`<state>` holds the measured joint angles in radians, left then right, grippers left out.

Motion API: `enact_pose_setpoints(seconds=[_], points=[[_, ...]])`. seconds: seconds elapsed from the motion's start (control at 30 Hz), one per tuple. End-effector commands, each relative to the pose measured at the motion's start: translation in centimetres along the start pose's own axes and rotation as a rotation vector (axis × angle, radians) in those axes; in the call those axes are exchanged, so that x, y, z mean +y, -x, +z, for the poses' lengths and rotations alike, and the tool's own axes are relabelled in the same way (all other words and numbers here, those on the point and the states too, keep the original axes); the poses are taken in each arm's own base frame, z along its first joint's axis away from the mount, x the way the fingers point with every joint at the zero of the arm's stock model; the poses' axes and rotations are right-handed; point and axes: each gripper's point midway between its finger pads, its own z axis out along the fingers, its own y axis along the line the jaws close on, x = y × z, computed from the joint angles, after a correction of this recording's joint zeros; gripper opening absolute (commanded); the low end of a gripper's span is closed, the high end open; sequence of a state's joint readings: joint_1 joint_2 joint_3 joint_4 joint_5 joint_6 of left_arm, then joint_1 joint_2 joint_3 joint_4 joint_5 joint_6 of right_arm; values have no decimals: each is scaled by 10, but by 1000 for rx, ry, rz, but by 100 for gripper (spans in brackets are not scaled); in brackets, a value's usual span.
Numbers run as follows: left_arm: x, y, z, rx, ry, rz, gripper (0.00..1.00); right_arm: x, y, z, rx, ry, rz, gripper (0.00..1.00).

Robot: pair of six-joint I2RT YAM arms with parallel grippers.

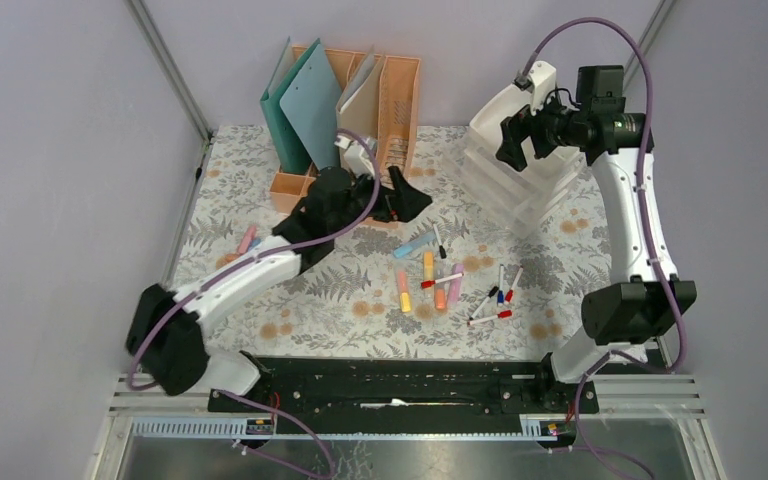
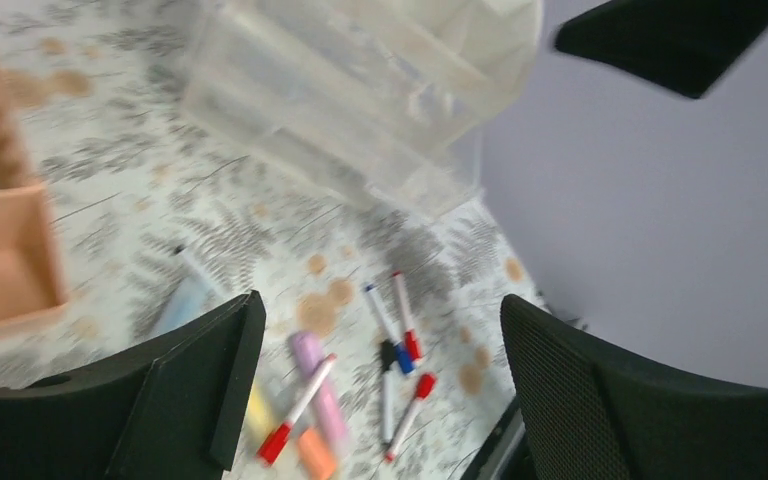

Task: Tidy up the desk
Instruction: Pick up the stationery from the center of the board.

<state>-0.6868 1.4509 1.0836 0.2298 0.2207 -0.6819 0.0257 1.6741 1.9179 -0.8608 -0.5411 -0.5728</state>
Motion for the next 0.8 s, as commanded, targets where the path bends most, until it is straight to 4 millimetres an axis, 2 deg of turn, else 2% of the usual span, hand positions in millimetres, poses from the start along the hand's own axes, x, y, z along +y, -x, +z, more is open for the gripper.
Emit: enact_pose_setpoints(seconds=[0.0,0.07,0.23,0.4,0.57,0.67,0.77], points=[[40,0,-53,9,237,211,95,34,12,-30,-72,67,13,100],[50,5,-72,-16,307,248,99,51,13,-40,-105,111,2,100],[74,10,-118,-53,453,283,99,102,6,-61,-171,279,3,100],[100,4,-152,-55,560,269,99,141,-19,-65,-180,423,51,100],[118,-6,-170,-26,626,228,99,166,-46,-61,-187,518,113,100],[136,-8,-182,-33,692,198,99,173,-63,-53,-180,536,137,100],[161,-1,-196,-78,753,151,99,178,-76,-46,-180,555,165,100]])
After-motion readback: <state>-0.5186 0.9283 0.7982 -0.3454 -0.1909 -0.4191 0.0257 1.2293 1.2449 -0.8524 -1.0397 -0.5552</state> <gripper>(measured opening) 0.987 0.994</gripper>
